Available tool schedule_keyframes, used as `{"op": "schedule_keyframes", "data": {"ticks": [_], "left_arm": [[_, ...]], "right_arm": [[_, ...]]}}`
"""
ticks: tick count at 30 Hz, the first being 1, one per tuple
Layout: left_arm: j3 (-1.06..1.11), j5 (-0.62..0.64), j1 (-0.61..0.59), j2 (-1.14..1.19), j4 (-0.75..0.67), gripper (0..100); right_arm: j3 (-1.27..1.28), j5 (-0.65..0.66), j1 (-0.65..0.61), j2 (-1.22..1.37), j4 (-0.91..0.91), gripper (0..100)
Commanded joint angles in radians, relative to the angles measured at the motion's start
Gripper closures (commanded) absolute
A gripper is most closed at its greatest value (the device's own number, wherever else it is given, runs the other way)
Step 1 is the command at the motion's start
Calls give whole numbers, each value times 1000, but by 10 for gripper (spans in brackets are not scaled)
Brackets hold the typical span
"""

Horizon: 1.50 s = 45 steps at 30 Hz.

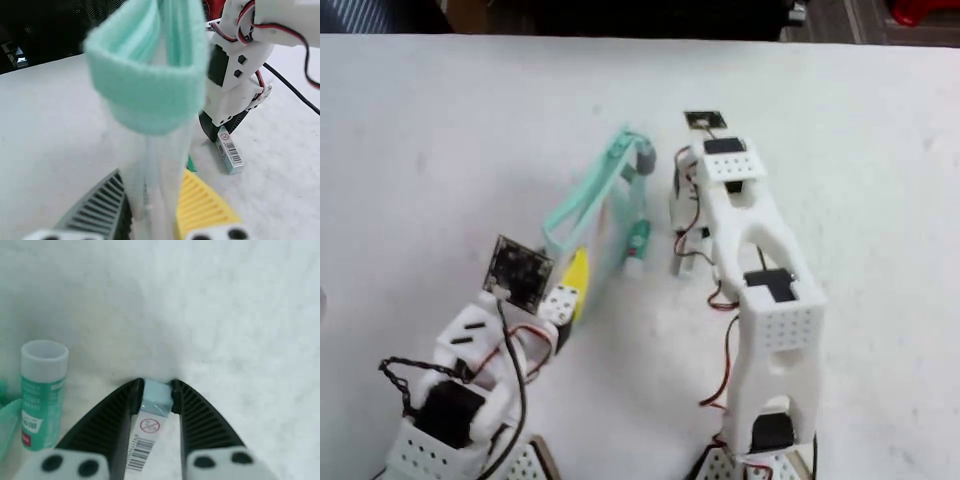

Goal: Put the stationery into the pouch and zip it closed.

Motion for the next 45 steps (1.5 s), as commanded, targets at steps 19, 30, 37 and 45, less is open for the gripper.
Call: {"op": "schedule_keyframes", "data": {"ticks": [19, 30, 37, 45], "left_arm": [[-38, -6, 4, -13, 5, 919], [-40, 3, 2, -13, 35, 839], [-46, 3, 2, -13, 48, 842], [-41, 34, 2, -13, 44, 842]], "right_arm": [[-34, 11, 8, -5, -16, 981], [-32, 11, 10, -5, -15, 981], [-20, 11, 10, -4, -18, 981], [-21, 11, 10, -8, -15, 981]]}}
